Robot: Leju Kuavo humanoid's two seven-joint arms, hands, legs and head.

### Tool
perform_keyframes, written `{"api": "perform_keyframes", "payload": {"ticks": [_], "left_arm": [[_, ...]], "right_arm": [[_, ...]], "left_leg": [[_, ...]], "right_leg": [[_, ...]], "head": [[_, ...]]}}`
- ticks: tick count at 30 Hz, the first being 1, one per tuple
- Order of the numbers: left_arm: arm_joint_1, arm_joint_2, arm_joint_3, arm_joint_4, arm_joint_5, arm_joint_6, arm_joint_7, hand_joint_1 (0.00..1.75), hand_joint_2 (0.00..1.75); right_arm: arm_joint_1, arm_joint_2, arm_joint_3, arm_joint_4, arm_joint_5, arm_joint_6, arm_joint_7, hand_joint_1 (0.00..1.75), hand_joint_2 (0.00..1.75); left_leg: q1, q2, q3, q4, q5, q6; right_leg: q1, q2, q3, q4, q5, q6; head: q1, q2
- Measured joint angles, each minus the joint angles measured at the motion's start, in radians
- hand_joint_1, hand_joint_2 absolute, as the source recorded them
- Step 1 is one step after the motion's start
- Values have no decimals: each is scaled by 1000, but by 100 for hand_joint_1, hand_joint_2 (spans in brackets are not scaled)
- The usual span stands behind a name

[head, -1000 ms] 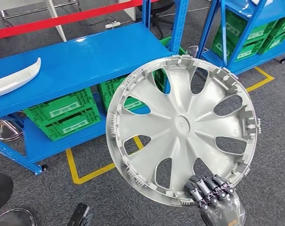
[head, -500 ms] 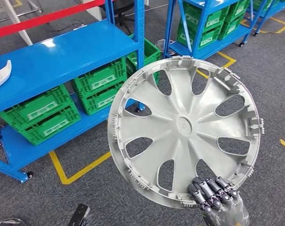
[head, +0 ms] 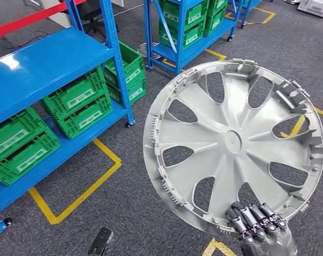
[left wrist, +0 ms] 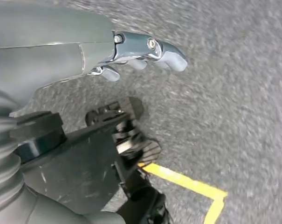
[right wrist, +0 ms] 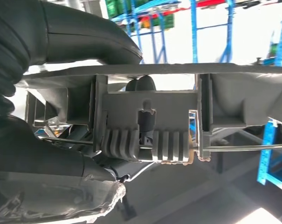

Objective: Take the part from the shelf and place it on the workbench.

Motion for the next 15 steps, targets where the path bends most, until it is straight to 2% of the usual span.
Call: {"api": "perform_keyframes", "payload": {"ticks": [1,2,3,4,5,7,8,9,10,11,13,14,15], "left_arm": [[-1,-2,0,0,-2,1,2,0,175],[-3,-4,-1,0,-4,2,5,0,175],[-4,-6,-2,0,-6,2,7,0,175],[-6,-8,-3,0,-8,3,8,0,175],[-7,-10,-5,0,-11,3,9,0,175],[-8,-11,-7,0,-13,3,9,0,175],[-7,-11,-7,0,-13,3,9,0,175],[-7,-11,-7,0,-13,3,10,0,175],[-7,-11,-7,0,-13,3,10,0,175],[-8,-11,-7,0,-13,3,10,0,175],[-10,-11,-8,0,-13,3,10,0,175],[-10,-11,-8,0,-13,3,10,0,175],[-11,-11,-8,0,-13,3,10,0,175]], "right_arm": [[1,1,-1,-1,0,0,0,175,175],[3,3,-3,-2,0,0,0,175,175],[7,3,-4,-2,0,0,1,175,175],[9,4,-5,-3,0,0,1,175,175],[10,4,-6,-4,0,0,0,175,175],[8,4,-6,-5,0,0,-1,175,175],[7,4,-6,-5,0,0,-1,175,175],[8,4,-6,-5,0,0,-1,175,175],[9,4,-6,-5,0,0,-1,175,175],[9,5,-7,-5,0,0,0,175,175],[9,5,-7,-6,0,0,1,175,175],[8,5,-7,-6,0,0,1,175,175],[7,6,-7,-6,0,0,1,175,175]], "left_leg": [[1,-4,4,-13,-4,1],[2,5,2,-17,-7,3],[3,16,0,-20,-8,6],[3,27,-1,-20,-7,11],[3,40,-1,-22,-7,17],[-1,65,-1,-22,-7,25],[-3,79,-1,-22,-7,27],[-5,93,-1,-22,-8,28],[-6,106,0,-22,-8,28],[-7,118,1,-22,-8,28],[-9,138,4,-21,-10,25],[-11,146,5,-20,-12,22],[-14,154,6,-19,-12,19]], "right_leg": [[0,11,-8,3,2,6],[-2,21,-15,4,5,11],[-2,19,-23,8,4,16],[-1,2,-34,22,-4,21],[0,-25,-53,56,-24,26],[1,-83,-114,185,-85,33],[0,-95,-147,255,-112,36],[-1,-101,-168,300,-123,37],[-1,-103,-170,305,-115,37],[-1,-107,-150,268,-89,36],[2,-139,-72,121,-27,33],[4,-154,-40,61,-7,29],[7,-164,-21,25,1,24]], "head": [[0,0],[0,0],[0,0],[4,0],[8,0],[16,0],[18,0],[18,0],[18,0],[18,0],[18,0],[17,0],[17,0]]}}
